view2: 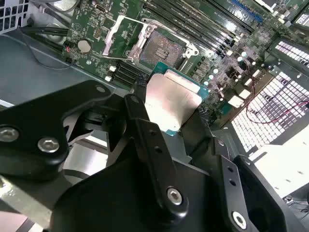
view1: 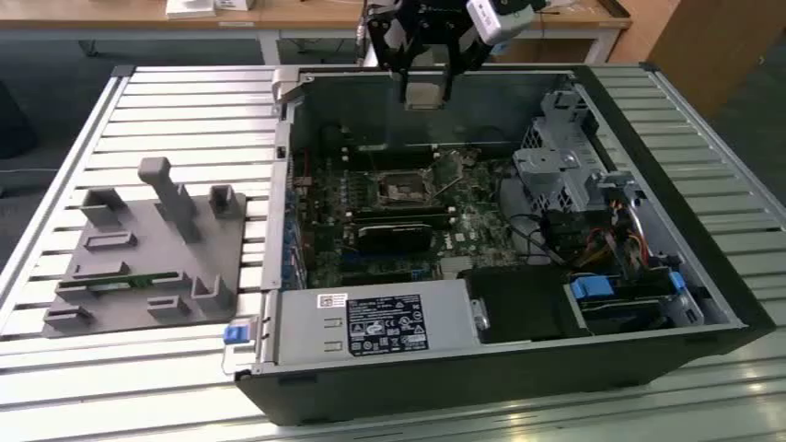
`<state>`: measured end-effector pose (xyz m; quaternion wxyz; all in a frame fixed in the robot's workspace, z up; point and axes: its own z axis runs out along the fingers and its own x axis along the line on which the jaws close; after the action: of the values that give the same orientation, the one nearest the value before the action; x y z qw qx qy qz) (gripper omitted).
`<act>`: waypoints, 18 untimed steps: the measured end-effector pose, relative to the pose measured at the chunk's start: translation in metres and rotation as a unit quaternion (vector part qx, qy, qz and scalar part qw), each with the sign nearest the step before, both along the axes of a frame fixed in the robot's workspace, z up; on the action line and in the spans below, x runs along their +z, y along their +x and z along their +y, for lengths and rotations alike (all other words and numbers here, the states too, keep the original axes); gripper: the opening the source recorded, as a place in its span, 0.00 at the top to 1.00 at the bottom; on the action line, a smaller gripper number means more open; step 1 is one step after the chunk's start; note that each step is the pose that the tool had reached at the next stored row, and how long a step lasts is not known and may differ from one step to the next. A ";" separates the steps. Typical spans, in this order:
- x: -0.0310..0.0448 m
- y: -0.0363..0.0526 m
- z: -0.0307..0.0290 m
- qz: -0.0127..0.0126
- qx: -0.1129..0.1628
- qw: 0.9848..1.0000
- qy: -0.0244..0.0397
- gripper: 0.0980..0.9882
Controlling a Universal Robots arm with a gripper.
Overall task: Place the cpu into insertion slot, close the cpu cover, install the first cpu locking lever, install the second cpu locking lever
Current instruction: 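Place the cpu into insertion slot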
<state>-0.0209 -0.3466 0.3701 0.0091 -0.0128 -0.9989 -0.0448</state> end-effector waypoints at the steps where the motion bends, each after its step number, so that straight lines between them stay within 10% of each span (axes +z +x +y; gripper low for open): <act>1: 0.0000 0.0000 0.0000 0.000 0.000 1.000 0.000 0.51; 18: -0.0006 -0.0001 -0.0015 0.000 -0.035 0.999 -0.001 0.51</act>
<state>-0.0210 -0.3481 0.3695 0.0076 -0.0474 -0.9979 -0.0446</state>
